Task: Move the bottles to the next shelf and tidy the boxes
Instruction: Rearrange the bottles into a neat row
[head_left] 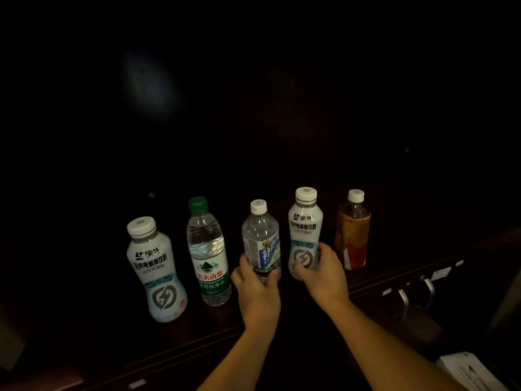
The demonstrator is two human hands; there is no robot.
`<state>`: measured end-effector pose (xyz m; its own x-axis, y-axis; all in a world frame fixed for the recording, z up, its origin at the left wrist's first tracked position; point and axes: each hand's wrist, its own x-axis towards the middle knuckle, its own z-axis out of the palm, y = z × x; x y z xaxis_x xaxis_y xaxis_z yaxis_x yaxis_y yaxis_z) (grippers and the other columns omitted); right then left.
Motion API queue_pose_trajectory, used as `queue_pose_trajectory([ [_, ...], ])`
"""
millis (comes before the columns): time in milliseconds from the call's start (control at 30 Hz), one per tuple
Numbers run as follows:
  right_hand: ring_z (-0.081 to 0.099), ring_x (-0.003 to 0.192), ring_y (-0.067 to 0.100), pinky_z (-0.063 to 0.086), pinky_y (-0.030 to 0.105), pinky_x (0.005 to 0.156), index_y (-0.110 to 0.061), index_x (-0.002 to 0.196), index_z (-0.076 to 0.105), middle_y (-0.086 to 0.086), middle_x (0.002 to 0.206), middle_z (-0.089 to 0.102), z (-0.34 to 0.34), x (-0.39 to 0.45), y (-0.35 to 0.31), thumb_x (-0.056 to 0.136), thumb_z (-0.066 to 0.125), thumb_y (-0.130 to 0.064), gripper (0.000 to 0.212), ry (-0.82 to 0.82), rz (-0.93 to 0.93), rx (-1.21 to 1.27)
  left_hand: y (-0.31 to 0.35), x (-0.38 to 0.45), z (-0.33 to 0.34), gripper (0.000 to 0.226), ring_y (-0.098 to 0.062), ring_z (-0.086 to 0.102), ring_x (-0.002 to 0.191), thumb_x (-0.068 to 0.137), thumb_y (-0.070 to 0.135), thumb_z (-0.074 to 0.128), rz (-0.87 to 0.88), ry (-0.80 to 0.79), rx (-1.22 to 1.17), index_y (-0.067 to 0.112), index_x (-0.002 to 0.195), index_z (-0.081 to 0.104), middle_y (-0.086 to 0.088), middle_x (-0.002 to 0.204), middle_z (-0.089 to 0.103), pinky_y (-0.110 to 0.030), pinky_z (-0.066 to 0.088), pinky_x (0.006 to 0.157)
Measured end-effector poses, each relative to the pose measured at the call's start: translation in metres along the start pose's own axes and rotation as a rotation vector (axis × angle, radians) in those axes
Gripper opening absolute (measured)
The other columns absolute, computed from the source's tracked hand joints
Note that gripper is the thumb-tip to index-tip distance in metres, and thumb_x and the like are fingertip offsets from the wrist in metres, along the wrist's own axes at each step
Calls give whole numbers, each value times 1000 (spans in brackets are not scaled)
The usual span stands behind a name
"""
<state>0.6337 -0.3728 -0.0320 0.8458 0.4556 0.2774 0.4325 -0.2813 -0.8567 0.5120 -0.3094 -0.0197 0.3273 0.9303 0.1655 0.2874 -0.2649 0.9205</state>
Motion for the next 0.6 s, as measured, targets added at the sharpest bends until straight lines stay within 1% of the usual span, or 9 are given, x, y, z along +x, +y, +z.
queue_pose_trajectory([
  [67, 63, 91, 9, 53, 30, 71, -21, 121, 53, -6, 104, 64, -6, 2, 2, 65, 79, -31, 62, -78, 3, 75, 0, -3, 1, 71, -22, 49, 120, 86, 23, 66, -1, -3, 6, 14, 145, 27, -8, 143, 32, -29, 42, 91],
  [133, 64, 87, 3, 49, 22, 66, -24, 119, 55, -8, 101, 66, -9, 3, 2, 63, 77, -30, 61, -123, 10, 119, -1, -5, 2, 74, -23, 48, 121, 85, 23, 67, -15, -12, 2, 13, 146, 27, -8, 144, 33, -29, 42, 91],
  [200, 64, 88, 4, 52, 25, 70, -25, 118, 56, -8, 102, 66, -9, 2, 3, 63, 78, -32, 60, -138, 4, 161, -2, -6, 3, 81, -24, 48, 122, 81, 25, 72, -33, -14, -8, 13, 146, 26, -8, 142, 35, -32, 43, 92],
  [267, 64, 92, 5, 54, 28, 76, -28, 116, 55, -9, 103, 65, -7, 0, 4, 64, 82, -30, 58, -132, -20, 178, -4, -5, 4, 76, -24, 49, 120, 81, 23, 72, -37, -6, -1, 13, 144, 30, -8, 140, 38, -35, 44, 93],
  [300, 63, 92, 4, 53, 27, 76, -29, 115, 55, -10, 102, 65, -7, -1, 4, 65, 83, -28, 57, -127, -36, 170, -4, -4, 5, 71, -24, 50, 119, 83, 22, 70, -40, -4, 5, 14, 142, 32, -8, 140, 39, -36, 45, 93],
  [367, 62, 89, 0, 50, 21, 72, -30, 113, 56, -12, 98, 65, -7, -2, 3, 68, 82, -25, 53, -115, -60, 152, -5, -3, 5, 64, -23, 50, 119, 86, 19, 65, -31, -9, 20, 14, 142, 33, -7, 140, 39, -36, 45, 93],
  [433, 63, 85, -2, 48, 18, 68, -33, 109, 56, -12, 94, 67, -7, -2, 2, 69, 80, -23, 48, -116, -62, 150, -5, -3, 5, 63, -22, 48, 121, 89, 18, 62, -22, -21, 31, 15, 144, 31, -5, 142, 39, -35, 43, 95],
  [533, 64, 82, -1, 49, 20, 68, -38, 105, 54, -11, 91, 69, -7, -1, 3, 70, 78, -19, 47, -139, -34, 178, -6, -3, 4, 65, -20, 45, 125, 91, 15, 57, -26, -41, 27, 17, 147, 25, -3, 145, 38, -36, 41, 100],
  [600, 65, 82, 1, 48, 19, 66, -39, 105, 54, -11, 91, 69, -7, 1, 4, 69, 76, -18, 47, -153, -12, 196, -7, -3, 5, 64, -21, 44, 127, 92, 13, 56, -22, -49, 24, 18, 147, 25, -3, 146, 39, -38, 40, 103],
])
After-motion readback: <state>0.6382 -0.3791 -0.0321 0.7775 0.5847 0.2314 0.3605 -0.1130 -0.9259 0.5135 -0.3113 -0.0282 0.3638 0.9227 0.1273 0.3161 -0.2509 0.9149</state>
